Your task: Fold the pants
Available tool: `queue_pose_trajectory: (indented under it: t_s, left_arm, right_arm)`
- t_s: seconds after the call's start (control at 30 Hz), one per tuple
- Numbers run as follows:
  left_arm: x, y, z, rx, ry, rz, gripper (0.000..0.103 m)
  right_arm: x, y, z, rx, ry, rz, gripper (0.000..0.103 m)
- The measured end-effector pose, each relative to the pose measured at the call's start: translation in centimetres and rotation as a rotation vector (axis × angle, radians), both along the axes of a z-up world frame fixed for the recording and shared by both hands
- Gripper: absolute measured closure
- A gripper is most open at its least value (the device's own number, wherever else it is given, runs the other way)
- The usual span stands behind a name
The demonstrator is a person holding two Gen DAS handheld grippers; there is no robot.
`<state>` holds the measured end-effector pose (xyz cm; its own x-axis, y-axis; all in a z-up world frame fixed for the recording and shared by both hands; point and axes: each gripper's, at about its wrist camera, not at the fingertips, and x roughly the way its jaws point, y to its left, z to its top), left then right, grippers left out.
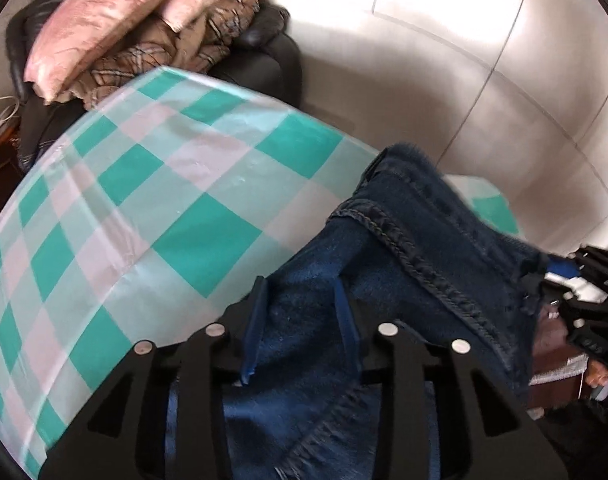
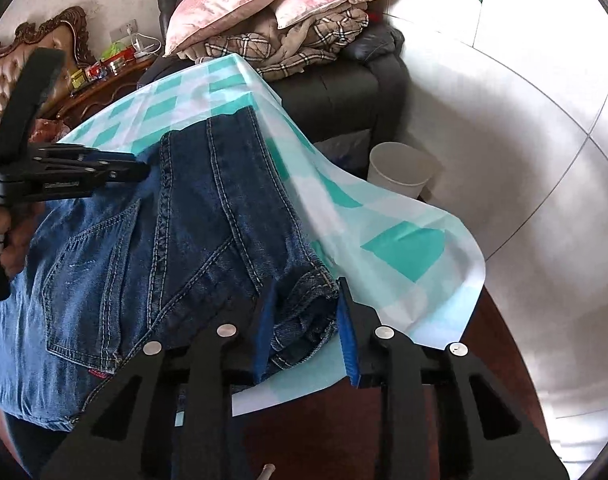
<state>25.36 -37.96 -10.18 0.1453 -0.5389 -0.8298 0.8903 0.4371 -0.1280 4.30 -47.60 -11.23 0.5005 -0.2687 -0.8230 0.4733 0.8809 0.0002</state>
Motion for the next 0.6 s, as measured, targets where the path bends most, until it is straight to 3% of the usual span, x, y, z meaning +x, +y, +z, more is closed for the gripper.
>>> queue_pose_trajectory:
  t_s: [0.07, 0.13, 0.23, 0.3, 0.4, 0.5, 0.53, 0.6]
  left_arm:
    - [-1.3, 2.2, 1.8, -0.09, 0.002, 0.05, 0.054]
    - [-3.5, 5.5, 3.4, -0.195, -0.014, 0.123, 0.032]
    - [-8.0, 10.8, 4.0, -0.272, -0.041, 0.242, 0.03]
    - [-10.8, 14.3, 3.6, -0.271, -0.048, 0.361, 0.019]
    - [-13.5, 19.9, 3.1, -0.255, -0.049, 0.516, 0.014]
    - [-13.9, 27.7, 3.1, -0.201, -0.125, 0.764, 0.003]
    - [-13.8, 32.1, 3.3, -0.205, -0.17, 0.868, 0.002]
    - [-13.2, 38.8, 3.1, -0.139, -0.238, 1.031, 0.002]
  right_arm:
    - [-0.2, 0.3, 0.3, -0.027, 0.007, -0.008, 0.067]
    - [-0.5, 0.7, 0.9, -0.053, 0.0, -0.03, 0.048]
    - [-0.7, 2.2, 2.6, -0.082, -0.071, -0.003, 0.022]
    - [-0.5, 4.0, 3.8, -0.138, -0.111, 0.021, 0.017]
    - [0.8, 6.7, 4.6, -0.187, -0.134, 0.062, 0.017]
    - [2.9, 9.0, 4.6, -0.225, -0.133, 0.079, 0.017]
    - [3.8, 9.7, 4.5, -0.203, -0.133, 0.117, 0.017]
    - [6.0, 10.0, 3.9, -0.14, -0.107, 0.148, 0.017]
